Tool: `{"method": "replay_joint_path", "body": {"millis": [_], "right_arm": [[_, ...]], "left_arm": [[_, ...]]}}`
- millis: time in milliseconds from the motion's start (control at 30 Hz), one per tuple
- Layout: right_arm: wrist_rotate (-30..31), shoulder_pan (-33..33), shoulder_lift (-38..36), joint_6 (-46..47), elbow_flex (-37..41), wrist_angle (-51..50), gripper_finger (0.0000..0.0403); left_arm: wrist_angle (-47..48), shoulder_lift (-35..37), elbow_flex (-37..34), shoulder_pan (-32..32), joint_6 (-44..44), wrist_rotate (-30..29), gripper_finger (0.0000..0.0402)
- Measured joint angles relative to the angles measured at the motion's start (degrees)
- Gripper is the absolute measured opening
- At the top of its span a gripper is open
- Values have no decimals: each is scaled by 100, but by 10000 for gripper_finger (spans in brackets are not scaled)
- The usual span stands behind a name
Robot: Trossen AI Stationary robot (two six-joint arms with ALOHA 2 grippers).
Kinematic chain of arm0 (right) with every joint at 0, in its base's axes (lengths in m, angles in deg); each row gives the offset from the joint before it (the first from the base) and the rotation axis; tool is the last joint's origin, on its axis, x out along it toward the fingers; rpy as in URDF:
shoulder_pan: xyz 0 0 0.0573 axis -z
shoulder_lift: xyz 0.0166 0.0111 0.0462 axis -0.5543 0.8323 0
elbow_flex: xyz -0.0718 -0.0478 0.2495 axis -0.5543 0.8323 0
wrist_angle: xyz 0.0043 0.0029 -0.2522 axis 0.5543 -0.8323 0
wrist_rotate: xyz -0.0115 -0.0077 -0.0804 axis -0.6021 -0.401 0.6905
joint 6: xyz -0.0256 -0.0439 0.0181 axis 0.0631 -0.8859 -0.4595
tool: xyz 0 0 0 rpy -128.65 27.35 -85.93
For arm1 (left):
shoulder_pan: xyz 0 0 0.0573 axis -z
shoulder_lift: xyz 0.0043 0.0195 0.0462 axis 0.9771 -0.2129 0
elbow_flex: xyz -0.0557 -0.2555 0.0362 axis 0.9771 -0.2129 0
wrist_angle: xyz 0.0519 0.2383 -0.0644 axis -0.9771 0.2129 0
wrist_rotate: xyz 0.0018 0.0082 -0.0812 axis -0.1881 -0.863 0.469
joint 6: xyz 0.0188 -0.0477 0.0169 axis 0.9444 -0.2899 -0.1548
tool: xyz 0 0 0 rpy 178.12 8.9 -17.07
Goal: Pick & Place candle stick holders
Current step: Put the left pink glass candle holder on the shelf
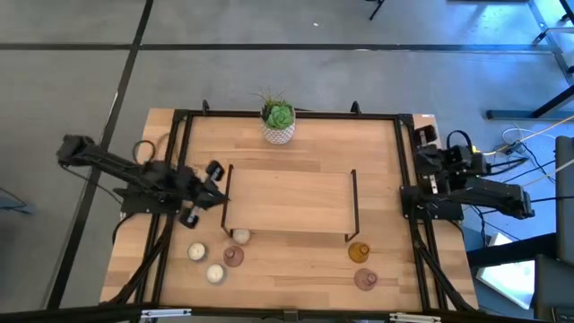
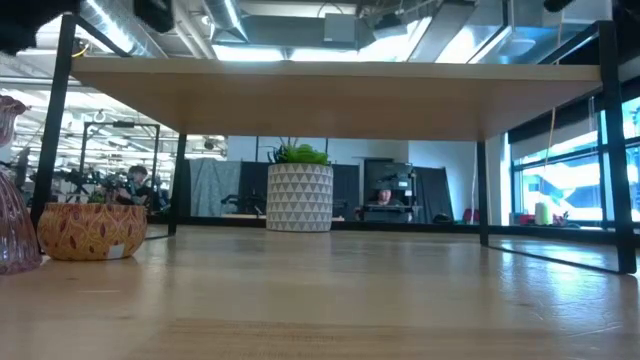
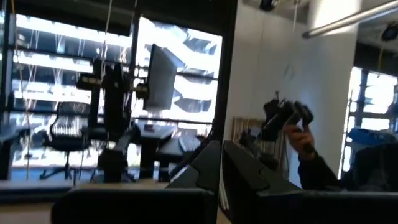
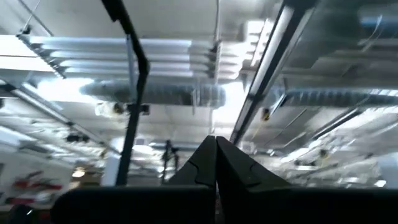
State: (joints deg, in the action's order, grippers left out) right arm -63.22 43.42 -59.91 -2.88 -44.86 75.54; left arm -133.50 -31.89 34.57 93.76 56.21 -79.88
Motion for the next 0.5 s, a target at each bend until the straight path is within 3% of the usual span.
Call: {"method": "replay_joint_path", "body": {"millis": [167,300,400,500], "right_arm": [[-177,0,983,377,-304,-80,6],[-245,-2,1704,241,-583,-66,6],[-245,-2,2126,49,-783,-30,6],[-247,-4,2479,150,-883,-78,6]], "left_arm": [[1547,-1094,1349,656,143,-553,13],[3783,-1933,2845,1234,852,-1990,13],[4309,-2586,3720,1465,1476,-3058,13],[4836,-3027,4355,1569,1325,-3469,13]]}}
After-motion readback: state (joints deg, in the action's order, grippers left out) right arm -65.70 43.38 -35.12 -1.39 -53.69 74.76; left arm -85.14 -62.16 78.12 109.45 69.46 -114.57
